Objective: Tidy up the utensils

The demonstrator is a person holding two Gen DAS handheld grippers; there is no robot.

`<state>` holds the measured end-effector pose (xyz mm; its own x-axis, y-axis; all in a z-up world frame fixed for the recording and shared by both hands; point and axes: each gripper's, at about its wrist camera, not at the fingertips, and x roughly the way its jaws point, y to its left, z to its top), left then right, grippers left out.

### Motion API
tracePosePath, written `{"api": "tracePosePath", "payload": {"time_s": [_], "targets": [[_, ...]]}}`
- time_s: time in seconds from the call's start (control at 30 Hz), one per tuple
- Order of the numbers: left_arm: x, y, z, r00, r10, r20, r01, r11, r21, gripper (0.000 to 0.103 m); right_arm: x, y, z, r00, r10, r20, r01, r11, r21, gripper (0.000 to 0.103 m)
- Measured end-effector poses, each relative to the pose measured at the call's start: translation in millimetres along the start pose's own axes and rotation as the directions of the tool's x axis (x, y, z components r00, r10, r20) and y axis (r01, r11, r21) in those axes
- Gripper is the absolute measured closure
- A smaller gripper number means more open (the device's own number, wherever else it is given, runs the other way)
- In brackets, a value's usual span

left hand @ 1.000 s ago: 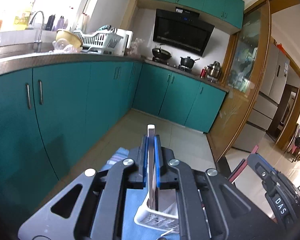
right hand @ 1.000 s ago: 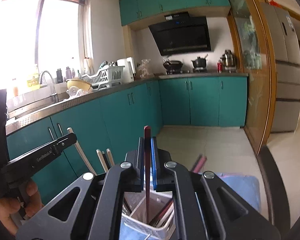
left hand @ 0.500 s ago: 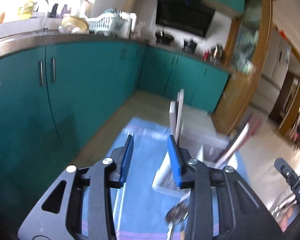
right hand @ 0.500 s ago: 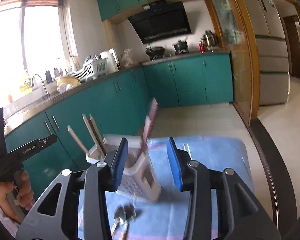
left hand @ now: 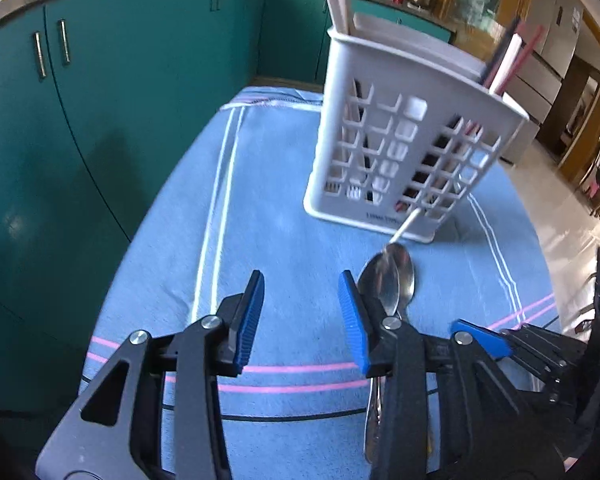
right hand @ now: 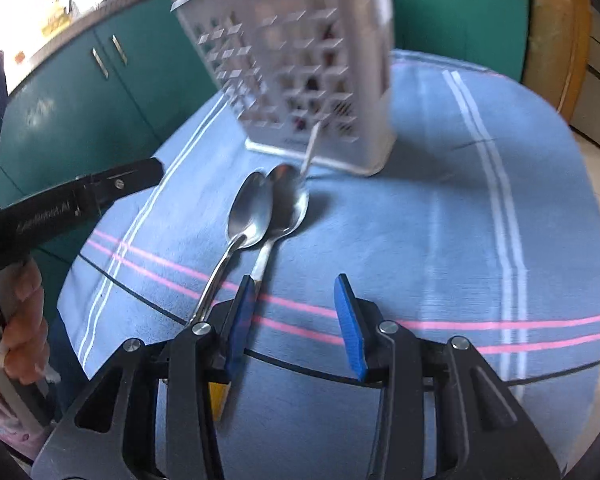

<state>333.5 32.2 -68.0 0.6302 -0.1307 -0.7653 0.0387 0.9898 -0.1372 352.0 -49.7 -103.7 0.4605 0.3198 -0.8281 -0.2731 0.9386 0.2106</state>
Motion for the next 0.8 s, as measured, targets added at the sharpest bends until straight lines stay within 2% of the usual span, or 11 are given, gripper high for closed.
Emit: {"api": "tracePosePath", "payload": {"time_s": [0.2, 0.27, 0.4, 0.47, 0.63, 0.7, 0.73, 0.77, 0.8], "targets": [[7, -10, 0, 1.0, -0.011, -0.023, 0.011, 1.0, 0.01, 0.061, 1, 27, 8, 0.996, -0.086, -0.008, 0.085, 0.992, -0.093, 0.062], [11, -11, 0, 0.999, -0.019, -0.032, 0.02, 1.0, 0.009, 0.061, 3, 32, 8, 0.993, -0.117, -0.006, 0.115, 0.988, -0.105, 0.064], [20, -13, -1, 0.998, -0.027, -0.053, 0.028, 1.0, 0.011, 0.06, -4, 21, 7, 0.991, -0.133, -0.005, 0.133, 0.991, -0.008, 0.095], [22, -13, -2, 0.998, -0.035, -0.06, 0.035, 0.999, 0.012, 0.06, -11, 6, 4, 0.995, -0.098, -0.01, 0.098, 0.994, 0.055, 0.095], [30, -17, -2, 0.996, -0.049, -0.07, 0.051, 0.999, 0.019, 0.058, -33, -22, -16, 0.993, -0.109, -0.035, 0.114, 0.974, 0.195, 0.095], [34, -21, 0, 0.995, -0.063, -0.074, 0.065, 0.997, 0.033, 0.058, -39, -23, -21, 0.998, -0.047, -0.049, 0.056, 0.976, 0.21, 0.094], [35, -24, 2, 0.995, -0.068, -0.074, 0.072, 0.996, 0.044, 0.057, -43, -24, -21, 0.999, -0.009, -0.041, 0.017, 0.979, 0.203, 0.085], [36, -26, 3, 0.994, -0.074, -0.075, 0.078, 0.996, 0.053, 0.056, -47, -25, -20, 1.0, -0.005, -0.024, 0.01, 0.981, 0.191, 0.078], [38, -30, 5, 0.994, -0.083, -0.075, 0.088, 0.994, 0.066, 0.055, -51, -26, -15, 0.999, -0.043, 0.003, 0.042, 0.985, 0.165, 0.064]]}}
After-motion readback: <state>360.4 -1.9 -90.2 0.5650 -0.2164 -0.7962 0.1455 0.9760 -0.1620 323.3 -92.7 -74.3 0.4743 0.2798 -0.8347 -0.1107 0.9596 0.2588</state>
